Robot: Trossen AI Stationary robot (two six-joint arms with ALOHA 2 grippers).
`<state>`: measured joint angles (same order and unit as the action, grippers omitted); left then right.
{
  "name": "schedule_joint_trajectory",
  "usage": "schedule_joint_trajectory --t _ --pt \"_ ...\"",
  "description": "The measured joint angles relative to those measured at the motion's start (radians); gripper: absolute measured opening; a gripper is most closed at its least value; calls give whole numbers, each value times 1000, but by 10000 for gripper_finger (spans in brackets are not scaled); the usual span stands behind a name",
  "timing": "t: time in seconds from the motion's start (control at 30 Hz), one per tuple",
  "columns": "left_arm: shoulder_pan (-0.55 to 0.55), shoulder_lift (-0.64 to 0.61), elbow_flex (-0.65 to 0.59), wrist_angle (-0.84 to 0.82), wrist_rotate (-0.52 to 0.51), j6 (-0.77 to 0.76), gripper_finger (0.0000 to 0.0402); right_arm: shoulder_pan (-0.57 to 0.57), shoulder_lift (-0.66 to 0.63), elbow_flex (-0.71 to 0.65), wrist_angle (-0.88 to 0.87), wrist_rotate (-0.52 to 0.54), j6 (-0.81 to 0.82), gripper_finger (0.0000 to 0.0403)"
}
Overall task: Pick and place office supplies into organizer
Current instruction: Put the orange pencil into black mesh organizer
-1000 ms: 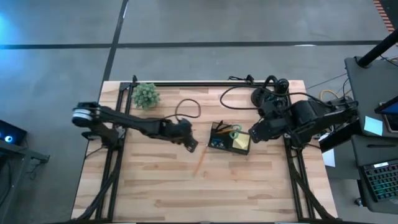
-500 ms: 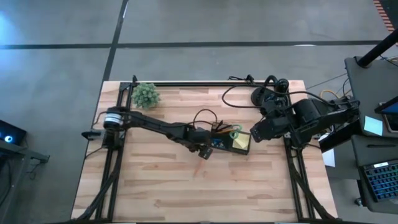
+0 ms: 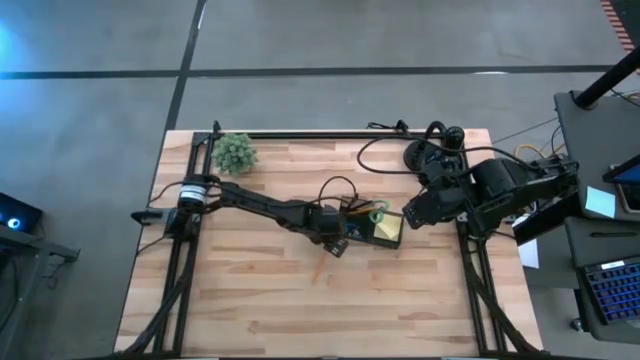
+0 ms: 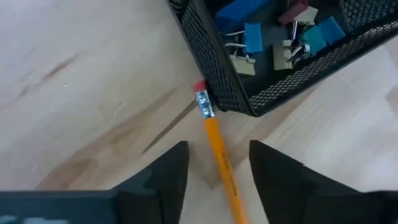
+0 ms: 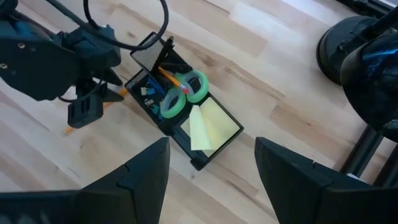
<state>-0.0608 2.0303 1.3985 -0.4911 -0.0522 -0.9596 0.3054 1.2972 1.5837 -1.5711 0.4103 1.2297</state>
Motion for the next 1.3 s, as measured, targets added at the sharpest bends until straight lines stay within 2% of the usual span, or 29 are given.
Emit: schedule_joint_trajectory --t 0.23,0.37,0.57,0.67,1.03,1.3 --pt "-6 36 20 -73 -15 55 93 0 0 0 0 0 0 226" --pt "-6 28 20 -77 -18 50 73 0 0 0 0 1 0 226" --pt "-13 18 80 -253 -102 100 70 0 0 -1 1 10 0 226" --pt "-11 16 70 -334 -116 102 70 0 0 -2 1 12 -8 226" --pt "-10 13 56 -324 -69 44 70 0 0 -17 0 20 -34 226" --pt "-13 15 43 -305 -116 100 67 0 0 -32 2 20 -34 226"
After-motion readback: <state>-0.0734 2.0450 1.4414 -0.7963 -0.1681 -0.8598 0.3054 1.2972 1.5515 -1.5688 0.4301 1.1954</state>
